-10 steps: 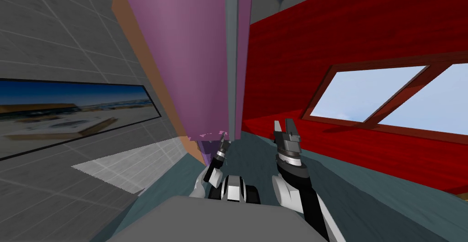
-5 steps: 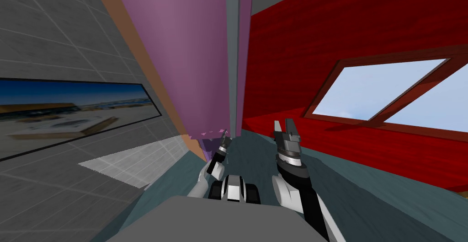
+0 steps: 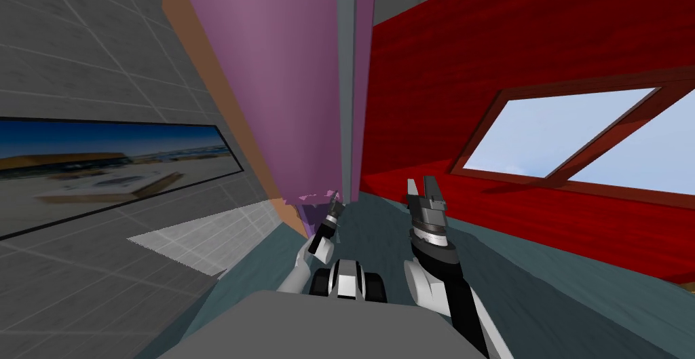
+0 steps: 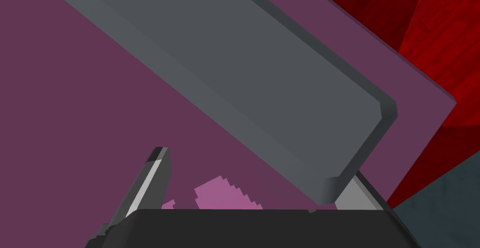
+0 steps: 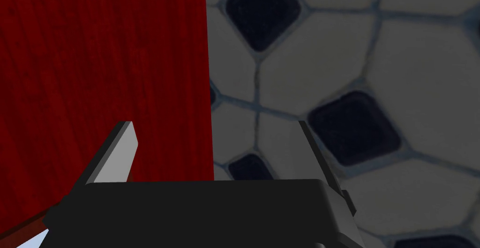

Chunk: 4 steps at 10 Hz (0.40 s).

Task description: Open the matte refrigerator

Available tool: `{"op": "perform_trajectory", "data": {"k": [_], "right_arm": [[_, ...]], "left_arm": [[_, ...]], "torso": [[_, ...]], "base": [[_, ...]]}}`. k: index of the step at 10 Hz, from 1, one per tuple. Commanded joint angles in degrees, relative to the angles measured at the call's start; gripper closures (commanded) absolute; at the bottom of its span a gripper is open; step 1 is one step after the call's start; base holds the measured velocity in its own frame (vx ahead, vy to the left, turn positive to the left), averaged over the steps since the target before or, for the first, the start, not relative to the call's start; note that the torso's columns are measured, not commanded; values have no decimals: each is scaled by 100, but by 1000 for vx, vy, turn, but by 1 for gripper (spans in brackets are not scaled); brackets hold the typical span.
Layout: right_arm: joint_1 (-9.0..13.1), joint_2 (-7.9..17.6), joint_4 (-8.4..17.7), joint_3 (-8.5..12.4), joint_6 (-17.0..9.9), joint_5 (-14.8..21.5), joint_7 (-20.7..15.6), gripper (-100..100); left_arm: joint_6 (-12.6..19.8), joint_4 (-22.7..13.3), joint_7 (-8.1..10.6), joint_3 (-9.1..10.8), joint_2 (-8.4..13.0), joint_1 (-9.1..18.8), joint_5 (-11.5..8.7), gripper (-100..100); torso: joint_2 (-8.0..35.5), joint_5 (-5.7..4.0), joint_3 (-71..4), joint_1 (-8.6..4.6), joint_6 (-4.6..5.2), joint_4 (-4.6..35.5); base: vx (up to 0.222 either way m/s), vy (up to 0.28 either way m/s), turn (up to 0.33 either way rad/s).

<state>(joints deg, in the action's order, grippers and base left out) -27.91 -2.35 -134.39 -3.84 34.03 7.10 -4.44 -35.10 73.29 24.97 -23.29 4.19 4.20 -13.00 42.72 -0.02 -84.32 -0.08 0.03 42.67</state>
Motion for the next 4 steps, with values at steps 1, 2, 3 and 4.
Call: {"op": "perform_trajectory", "data": {"k": [1,2,3,4], "right_arm": [[0,0,0,0,0,0,0,0],[0,0,0,0,0,0,0,0],[0,0,0,0,0,0,0,0],[0,0,0,0,0,0,0,0]], "left_arm": [[14,-15,-2,0,6,-14,0,0],[23,-26,-3,-1,10,-23,0,0],[29,-32,-4,-2,12,-29,1,0],[32,-36,-4,-2,13,-32,1,0]], "torso": [[-18,1,-11,4,-1,-12],[-31,2,-18,6,-2,-21],[-38,2,-22,7,-2,-27],[-41,2,-24,7,-3,-32]], "base": [[0,0,0],[0,0,0],[0,0,0],[0,0,0]]}}
